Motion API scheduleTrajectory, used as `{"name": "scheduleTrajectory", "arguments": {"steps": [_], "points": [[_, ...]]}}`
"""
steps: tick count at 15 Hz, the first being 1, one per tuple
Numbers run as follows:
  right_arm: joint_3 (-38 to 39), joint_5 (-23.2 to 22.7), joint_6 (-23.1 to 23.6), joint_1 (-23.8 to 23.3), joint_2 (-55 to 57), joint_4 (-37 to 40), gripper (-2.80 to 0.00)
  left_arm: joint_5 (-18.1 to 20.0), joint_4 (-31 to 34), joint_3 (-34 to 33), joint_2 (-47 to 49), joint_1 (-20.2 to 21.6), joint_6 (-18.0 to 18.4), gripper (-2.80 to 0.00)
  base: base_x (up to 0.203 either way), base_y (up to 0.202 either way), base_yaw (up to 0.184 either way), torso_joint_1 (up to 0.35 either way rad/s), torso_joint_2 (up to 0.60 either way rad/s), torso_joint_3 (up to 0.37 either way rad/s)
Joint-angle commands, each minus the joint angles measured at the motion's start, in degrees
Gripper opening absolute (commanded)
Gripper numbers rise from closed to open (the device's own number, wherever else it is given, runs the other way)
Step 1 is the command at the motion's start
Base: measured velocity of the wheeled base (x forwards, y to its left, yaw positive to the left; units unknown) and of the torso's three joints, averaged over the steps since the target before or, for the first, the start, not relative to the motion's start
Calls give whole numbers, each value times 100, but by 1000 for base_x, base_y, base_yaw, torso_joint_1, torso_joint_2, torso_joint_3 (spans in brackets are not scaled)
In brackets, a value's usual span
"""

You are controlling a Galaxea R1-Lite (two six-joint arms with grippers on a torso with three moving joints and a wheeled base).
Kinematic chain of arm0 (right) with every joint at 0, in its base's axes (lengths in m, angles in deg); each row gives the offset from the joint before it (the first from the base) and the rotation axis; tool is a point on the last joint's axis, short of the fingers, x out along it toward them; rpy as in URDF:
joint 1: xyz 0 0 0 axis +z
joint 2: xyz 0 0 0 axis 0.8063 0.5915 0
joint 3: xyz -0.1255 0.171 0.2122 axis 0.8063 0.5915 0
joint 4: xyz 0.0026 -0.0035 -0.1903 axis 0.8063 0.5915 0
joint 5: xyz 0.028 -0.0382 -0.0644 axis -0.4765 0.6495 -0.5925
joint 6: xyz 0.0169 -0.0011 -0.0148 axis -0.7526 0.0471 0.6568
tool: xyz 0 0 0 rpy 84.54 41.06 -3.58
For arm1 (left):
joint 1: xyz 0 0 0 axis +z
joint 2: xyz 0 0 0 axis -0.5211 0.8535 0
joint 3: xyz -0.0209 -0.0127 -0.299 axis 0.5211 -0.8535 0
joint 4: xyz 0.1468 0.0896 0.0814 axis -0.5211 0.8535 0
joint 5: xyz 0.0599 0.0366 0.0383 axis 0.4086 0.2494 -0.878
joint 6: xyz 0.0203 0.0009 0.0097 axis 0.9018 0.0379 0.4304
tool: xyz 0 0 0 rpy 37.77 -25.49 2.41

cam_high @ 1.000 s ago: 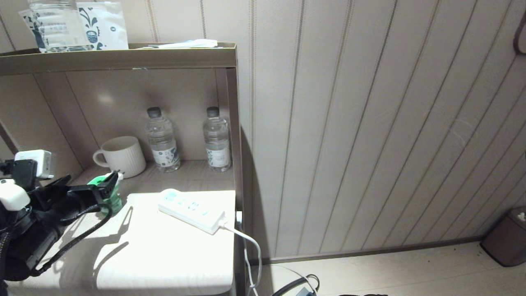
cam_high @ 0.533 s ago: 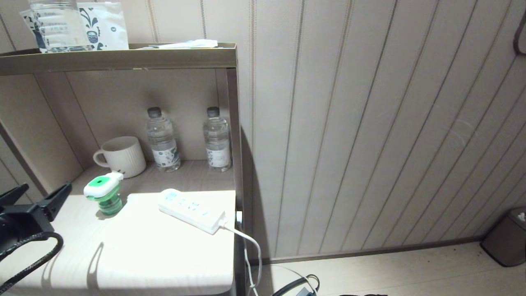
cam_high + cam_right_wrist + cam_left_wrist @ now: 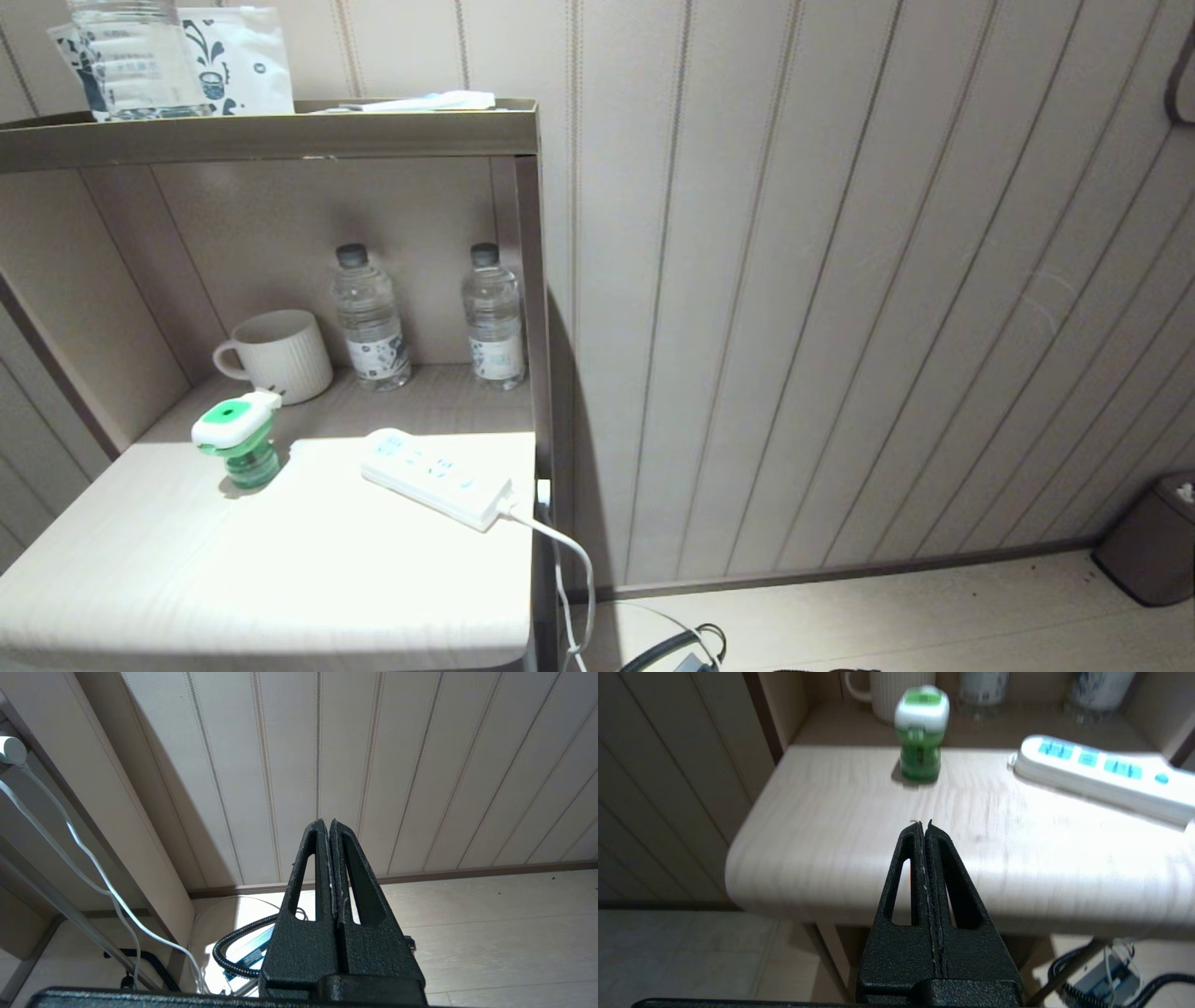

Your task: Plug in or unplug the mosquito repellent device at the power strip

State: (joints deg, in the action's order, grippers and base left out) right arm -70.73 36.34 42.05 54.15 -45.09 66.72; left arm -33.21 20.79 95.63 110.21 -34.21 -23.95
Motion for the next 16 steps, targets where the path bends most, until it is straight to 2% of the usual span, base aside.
{"name": "scheduleTrajectory", "arguments": {"steps": [1,3,6,7,9,16], "points": [[-1,0,-2,2,7,4,-280,-9,197,-484,-957,-47,6,-280,0,0,0,0,0,0],[-1,0,-2,2,7,4,-280,105,299,-822,-1534,132,108,-280,0,0,0,0,0,0],[-1,0,-2,2,7,11,-280,407,400,-1096,-2473,242,461,-280,0,0,0,0,0,0],[-1,0,-2,2,7,9,-280,454,406,-1141,-2488,262,442,-280,0,0,0,0,0,0],[-1,0,-2,-5,7,4,-280,757,328,-1221,-2487,262,65,-280,0,0,0,0,0,0],[-1,0,-2,-6,7,4,-280,726,207,-1226,-2488,262,-5,-280,0,0,0,0,0,0]]}}
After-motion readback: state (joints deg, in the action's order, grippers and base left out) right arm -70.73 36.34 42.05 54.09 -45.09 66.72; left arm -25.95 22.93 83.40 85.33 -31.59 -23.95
